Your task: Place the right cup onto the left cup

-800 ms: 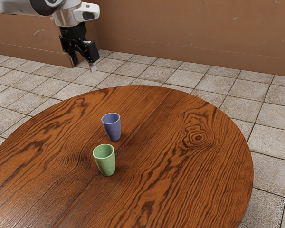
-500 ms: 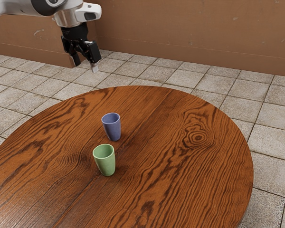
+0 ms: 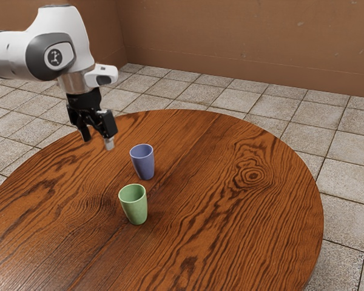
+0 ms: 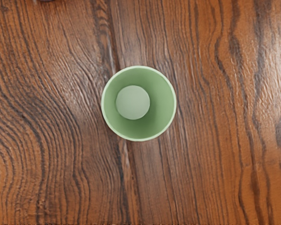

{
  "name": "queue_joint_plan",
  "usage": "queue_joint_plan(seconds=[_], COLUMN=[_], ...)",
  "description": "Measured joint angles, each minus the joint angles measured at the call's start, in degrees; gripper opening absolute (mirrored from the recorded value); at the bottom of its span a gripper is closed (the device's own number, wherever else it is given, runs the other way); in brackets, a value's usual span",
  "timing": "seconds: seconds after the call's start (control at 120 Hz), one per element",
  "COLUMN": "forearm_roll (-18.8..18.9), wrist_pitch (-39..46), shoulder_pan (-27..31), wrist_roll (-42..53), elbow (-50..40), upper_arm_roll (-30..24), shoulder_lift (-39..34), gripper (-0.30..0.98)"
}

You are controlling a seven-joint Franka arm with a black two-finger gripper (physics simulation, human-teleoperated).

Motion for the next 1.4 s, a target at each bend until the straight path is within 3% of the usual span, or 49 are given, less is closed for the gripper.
queue_joint_plan(seconds=[0.583,1.1,1.142,1.292,1.4], forearm_roll=[1.51,1.45,1.43,1.36,1.21], wrist_pitch=[20.01,27.48,27.78,28.32,28.45], shoulder_pan=[-0.86,-0.07,-0.06,-0.13,-0.09], wrist_roll=[-3.21,-3.41,-3.42,-3.41,-3.39], elbow=[-9.39,-9.7,-9.67,-9.69,-9.79], upper_arm_roll=[1.36,1.32,1.25,0.83,0.29], shoulder_lift=[10.36,17.0,17.06,16.99,17.03], gripper=[0.69,0.68,0.63,0.24,0.08])
